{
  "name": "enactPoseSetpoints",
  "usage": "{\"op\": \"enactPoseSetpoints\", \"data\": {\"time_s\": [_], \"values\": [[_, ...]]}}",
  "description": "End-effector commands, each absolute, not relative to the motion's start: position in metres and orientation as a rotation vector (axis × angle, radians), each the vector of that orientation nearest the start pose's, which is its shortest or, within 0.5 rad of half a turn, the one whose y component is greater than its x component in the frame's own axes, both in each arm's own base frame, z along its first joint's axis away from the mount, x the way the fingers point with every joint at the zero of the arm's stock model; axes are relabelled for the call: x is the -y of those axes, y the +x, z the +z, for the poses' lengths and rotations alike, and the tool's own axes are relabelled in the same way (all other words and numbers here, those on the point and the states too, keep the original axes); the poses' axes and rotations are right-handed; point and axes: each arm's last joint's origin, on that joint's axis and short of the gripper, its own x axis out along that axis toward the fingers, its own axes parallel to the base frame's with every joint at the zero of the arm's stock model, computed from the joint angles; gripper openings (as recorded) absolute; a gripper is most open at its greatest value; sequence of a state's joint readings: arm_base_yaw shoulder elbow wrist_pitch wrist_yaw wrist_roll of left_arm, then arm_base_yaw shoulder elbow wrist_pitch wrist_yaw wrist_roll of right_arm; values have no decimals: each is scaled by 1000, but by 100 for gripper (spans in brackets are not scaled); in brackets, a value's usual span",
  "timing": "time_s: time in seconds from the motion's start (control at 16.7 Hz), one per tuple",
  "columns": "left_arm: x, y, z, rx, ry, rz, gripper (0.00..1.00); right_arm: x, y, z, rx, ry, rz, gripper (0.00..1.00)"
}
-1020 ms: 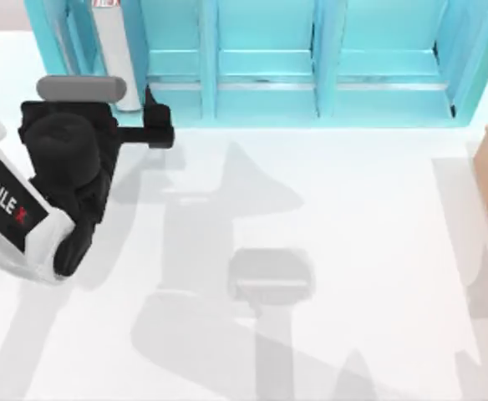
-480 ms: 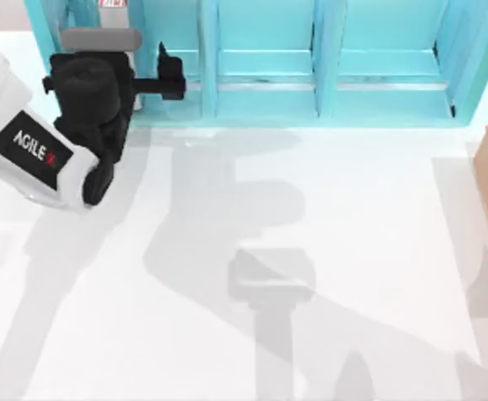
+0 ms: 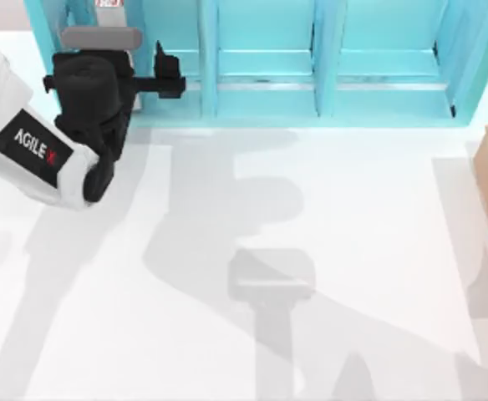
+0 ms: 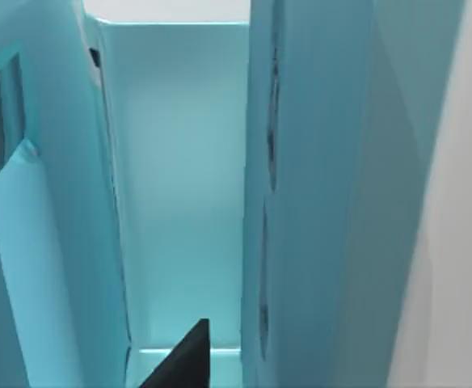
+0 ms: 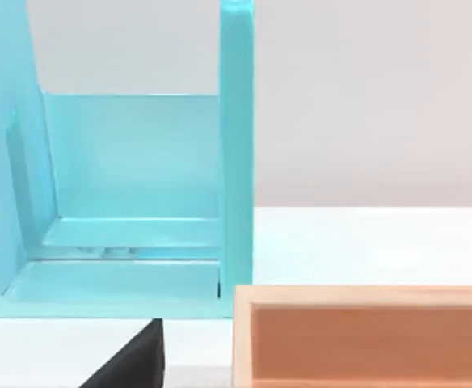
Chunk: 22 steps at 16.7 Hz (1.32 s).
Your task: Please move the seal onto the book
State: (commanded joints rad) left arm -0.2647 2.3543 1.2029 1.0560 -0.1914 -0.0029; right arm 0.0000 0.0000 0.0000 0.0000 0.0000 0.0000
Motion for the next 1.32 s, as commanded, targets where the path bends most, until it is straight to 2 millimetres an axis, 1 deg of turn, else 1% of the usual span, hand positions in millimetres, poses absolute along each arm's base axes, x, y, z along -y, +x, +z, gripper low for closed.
{"op": "enactPoseSetpoints", "data": {"time_s": [0.6,0.66,1.2,1.32], "values": [[111,450,77,-96,8,-47,2,1,106,160,0,0,0,100],[111,450,77,-96,8,-47,0,1,106,160,0,0,0,100],[113,450,78,-95,8,-52,0,1,106,160,0,0,0,100],[116,446,87,-99,7,-54,0,1,106,160,0,0,0,100]]}}
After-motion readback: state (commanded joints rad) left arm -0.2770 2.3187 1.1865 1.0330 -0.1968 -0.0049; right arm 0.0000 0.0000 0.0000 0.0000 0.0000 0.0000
